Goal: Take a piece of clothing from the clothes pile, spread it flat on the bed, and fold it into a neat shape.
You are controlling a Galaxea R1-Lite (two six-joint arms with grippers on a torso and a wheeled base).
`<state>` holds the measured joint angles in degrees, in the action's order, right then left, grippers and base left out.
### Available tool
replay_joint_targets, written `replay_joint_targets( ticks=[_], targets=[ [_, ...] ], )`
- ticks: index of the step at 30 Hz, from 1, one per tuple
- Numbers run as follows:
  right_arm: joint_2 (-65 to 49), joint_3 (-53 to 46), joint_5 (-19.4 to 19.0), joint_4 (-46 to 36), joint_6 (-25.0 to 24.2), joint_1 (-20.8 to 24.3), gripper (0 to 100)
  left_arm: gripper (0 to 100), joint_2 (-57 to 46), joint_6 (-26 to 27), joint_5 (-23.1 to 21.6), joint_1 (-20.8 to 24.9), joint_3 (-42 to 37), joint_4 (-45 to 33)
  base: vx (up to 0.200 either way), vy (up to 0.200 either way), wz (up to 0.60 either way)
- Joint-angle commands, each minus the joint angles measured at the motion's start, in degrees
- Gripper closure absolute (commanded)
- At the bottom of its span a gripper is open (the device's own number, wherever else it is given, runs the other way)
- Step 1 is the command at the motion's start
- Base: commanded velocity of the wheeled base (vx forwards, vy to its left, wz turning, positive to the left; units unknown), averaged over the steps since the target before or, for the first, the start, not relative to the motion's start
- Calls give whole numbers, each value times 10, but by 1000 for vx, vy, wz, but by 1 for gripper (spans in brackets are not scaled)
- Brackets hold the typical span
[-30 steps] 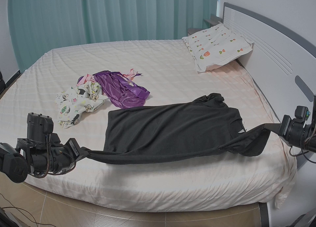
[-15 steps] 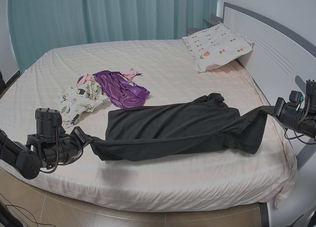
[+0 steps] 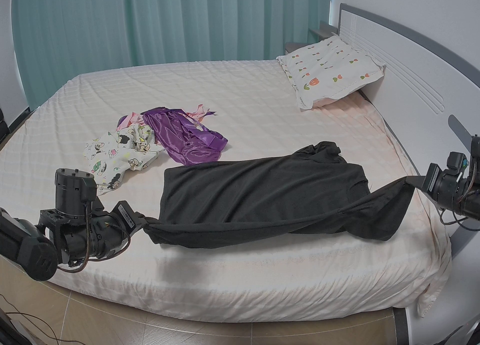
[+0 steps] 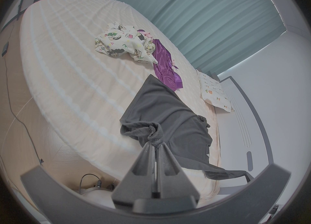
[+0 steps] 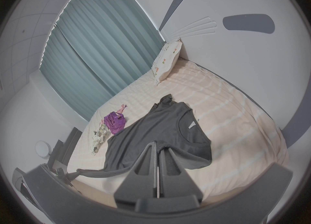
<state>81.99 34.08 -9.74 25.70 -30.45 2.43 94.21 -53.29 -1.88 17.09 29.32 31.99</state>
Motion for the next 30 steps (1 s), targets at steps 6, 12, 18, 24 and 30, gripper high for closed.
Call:
replay_joint_targets(
  ticks=[6, 12, 18, 24, 30],
  targets=[
    [-47, -63, -18, -1, 32, 0, 100, 100, -61, 1, 0, 0, -49, -15, 0, 0, 0],
    [-78, -101, -34, -13, 58, 5, 100, 100, -75, 2, 0, -1, -64, -18, 0, 0, 0],
    [-99, -133, -56, -28, 73, 9, 100, 100, -74, 4, 6, -6, -86, -17, 0, 0, 0],
    [-94, -130, -63, -26, 82, 5, 100, 100, -75, 6, 8, -7, -87, -16, 0, 0, 0],
    [-57, -79, -74, -25, 80, 7, 100, 100, -43, 6, 8, -19, -51, -11, 0, 0, 0]
  ],
)
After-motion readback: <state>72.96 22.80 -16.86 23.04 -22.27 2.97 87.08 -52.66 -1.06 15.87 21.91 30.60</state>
